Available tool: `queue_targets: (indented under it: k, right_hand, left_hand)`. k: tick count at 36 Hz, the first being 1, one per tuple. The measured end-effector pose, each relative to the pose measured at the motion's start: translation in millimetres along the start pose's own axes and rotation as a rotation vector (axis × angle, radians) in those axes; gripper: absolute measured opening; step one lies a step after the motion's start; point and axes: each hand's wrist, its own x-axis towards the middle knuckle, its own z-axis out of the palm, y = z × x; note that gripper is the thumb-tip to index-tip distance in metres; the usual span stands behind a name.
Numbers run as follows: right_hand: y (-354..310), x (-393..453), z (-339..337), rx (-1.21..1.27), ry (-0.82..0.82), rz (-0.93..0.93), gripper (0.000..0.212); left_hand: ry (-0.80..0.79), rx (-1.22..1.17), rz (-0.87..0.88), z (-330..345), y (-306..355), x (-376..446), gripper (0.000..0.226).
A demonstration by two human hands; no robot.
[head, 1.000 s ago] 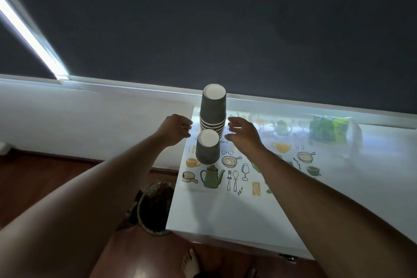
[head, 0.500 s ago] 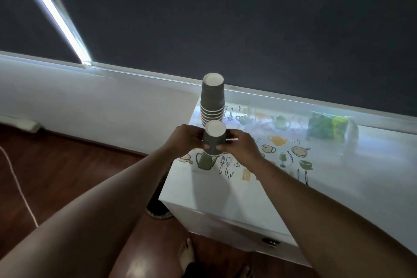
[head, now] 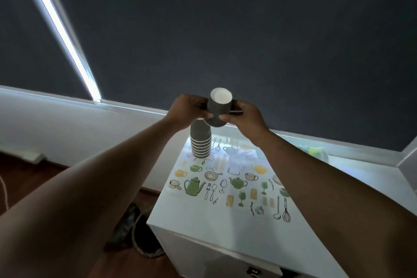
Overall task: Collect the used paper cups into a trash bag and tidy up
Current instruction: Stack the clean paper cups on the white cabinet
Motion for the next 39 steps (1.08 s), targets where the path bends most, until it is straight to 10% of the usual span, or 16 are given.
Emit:
queue_targets:
  k: [39]
  right_hand:
    - [55,36,73,-0.199,-0.05,0.106,0.049]
  left_hand:
    - [-0.011,0.211,-0.428,4,-106,7,0.048]
